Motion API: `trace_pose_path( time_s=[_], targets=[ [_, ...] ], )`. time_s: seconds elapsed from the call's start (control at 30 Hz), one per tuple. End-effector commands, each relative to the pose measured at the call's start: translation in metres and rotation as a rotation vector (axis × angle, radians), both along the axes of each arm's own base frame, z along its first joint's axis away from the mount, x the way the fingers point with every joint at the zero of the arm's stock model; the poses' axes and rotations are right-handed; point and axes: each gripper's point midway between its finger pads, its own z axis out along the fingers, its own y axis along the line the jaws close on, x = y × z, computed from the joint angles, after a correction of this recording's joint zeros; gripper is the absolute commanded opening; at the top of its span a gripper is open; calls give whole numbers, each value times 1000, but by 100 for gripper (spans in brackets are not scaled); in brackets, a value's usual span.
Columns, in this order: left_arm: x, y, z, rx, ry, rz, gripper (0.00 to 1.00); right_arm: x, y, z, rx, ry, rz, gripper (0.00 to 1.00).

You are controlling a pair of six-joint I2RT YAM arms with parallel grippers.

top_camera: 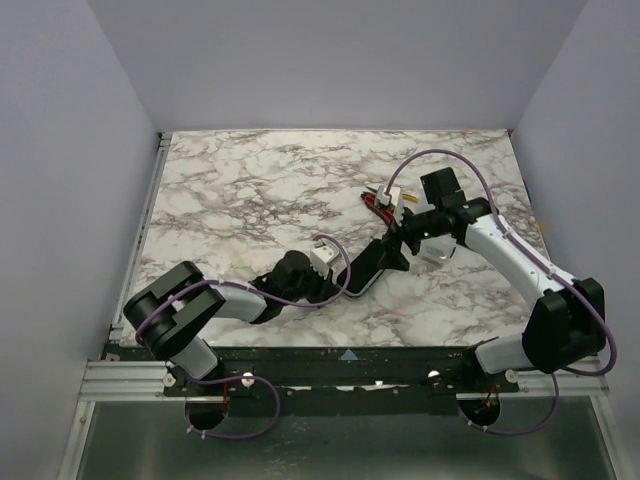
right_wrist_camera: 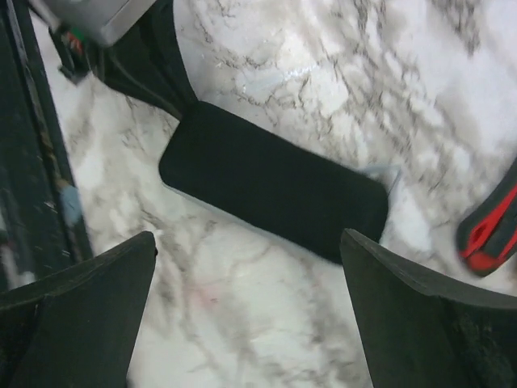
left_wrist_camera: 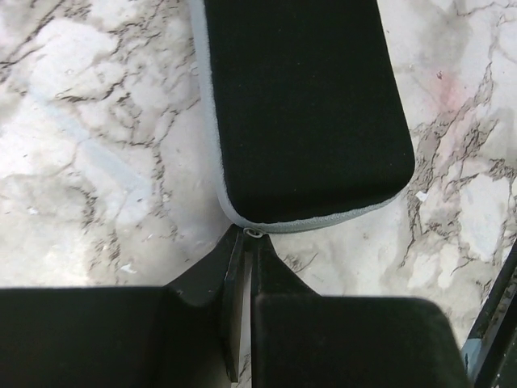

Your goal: Open the umbrella

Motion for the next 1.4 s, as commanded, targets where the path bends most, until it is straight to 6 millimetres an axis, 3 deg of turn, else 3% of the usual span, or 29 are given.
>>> trace_pose_path(
  time_s=[0.0, 0.13, 0.27, 0.43, 0.6, 0.8, 1.0, 1.2, 1.37],
  targets=[
    [7, -22, 11, -42, -22, 25, 0, -10, -17, -11, -25, 436, -490, 97],
    [8, -27, 10, -42, -12, 44, 0, -11, -14, -13, -24, 618, -671, 95],
    [7, -38, 14, -48, -43, 25, 0, -13, -15, -38, -56, 734, -779, 95],
    [-1, -52, 20, -67, -78, -23, 0, 0, -7, -54, 7, 725, -799, 88],
    [-8, -58, 21, -58, -109, -53, 0, 13, -7, -78, -35, 741, -825, 78],
    [-11, -62, 19, -27, -125, -64, 0, 11, -3, -102, -61, 787, -794, 55],
    [-13, -50, 10, 32, -147, -78, 0, 2, -12, -120, -156, 751, -664, 3],
    [-11, -35, 11, 58, -175, -76, 0, -8, -19, -126, -214, 704, -490, 0],
    [8, -19, 4, 123, -189, -29, 0, -10, -18, -129, -231, 711, -415, 0]
  ],
)
